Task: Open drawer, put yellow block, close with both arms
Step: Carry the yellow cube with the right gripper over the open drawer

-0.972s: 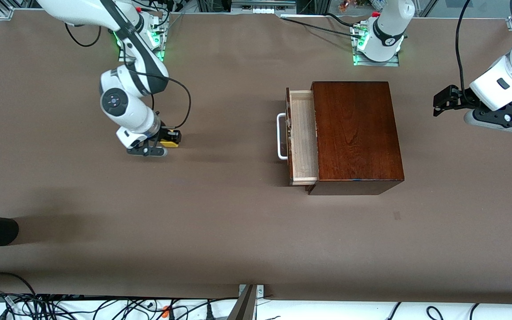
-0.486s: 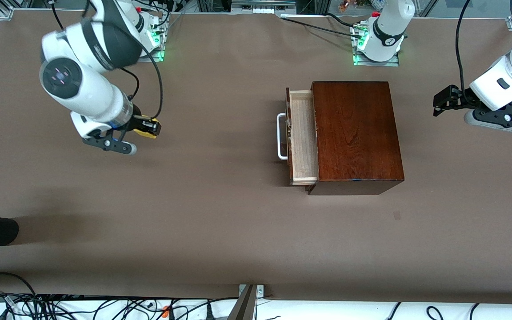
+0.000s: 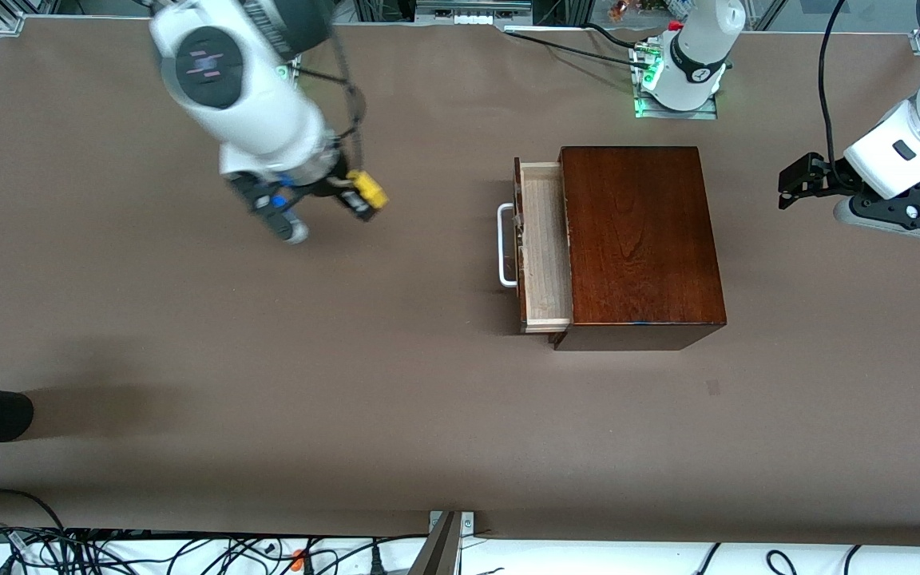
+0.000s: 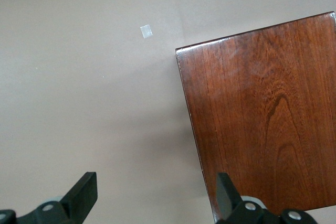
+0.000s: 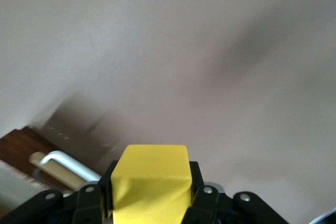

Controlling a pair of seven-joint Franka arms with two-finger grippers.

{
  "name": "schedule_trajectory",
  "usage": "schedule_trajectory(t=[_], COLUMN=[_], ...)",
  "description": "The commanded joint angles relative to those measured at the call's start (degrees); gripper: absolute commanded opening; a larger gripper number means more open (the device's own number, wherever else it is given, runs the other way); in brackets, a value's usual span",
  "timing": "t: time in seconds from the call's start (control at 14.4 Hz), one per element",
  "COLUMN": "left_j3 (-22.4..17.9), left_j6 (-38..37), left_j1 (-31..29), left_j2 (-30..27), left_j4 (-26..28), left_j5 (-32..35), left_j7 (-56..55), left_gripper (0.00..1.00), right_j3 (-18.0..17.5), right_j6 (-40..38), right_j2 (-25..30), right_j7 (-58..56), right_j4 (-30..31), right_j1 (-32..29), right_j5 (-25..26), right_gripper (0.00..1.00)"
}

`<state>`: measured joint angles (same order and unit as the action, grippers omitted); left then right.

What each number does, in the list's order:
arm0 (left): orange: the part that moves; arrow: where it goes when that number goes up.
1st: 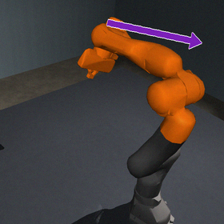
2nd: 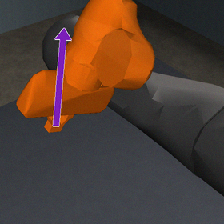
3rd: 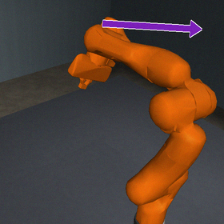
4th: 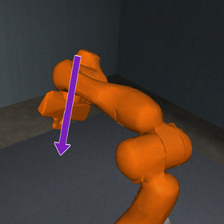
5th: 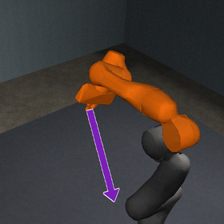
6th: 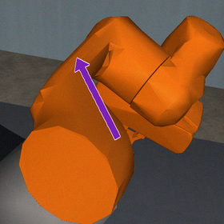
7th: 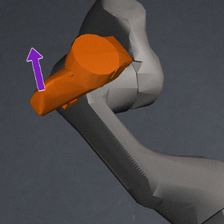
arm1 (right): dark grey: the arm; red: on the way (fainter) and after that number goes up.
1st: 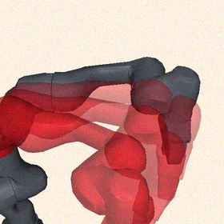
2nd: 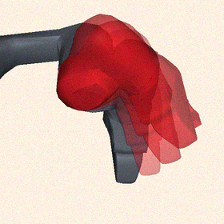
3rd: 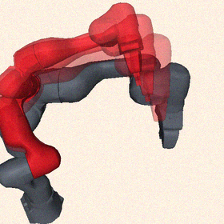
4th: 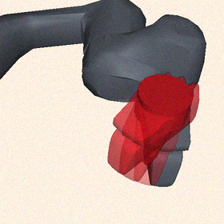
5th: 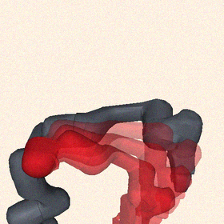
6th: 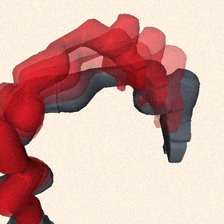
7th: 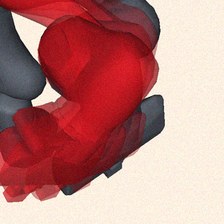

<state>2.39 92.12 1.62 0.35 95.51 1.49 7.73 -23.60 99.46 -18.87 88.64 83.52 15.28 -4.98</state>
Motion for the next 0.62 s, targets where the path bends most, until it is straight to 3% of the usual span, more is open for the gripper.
schedule_trajectory(t=[0.0,0.35,0.56], left_j3=[0.2,0.2,0.2], left_j6=[-1.1,-1.1,-1.1], left_j1=[0.0,0.0,0.0], left_j2=[-0.5,-0.5,-0.5], left_j4=[-0.6,-0.6,-0.6], left_j5=[0.4,0.4,0.4], left_j7=[0.8,0.8,0.7], left_gripper=[1.0,1.0,1.0], right_j3=[0.6,0.7,3.1], right_j6=[0.9,5.0,10.9], right_j2=[-8.4,-18.8,-22.2], right_j7=[16.8,39.3,45.5], right_j4=[-10.2,-22.4,-22.6], right_j1=[7.4,16.8,22.1], right_j5=[1.9,3.7,5.3], right_gripper=[0.0,0.0,0.0])
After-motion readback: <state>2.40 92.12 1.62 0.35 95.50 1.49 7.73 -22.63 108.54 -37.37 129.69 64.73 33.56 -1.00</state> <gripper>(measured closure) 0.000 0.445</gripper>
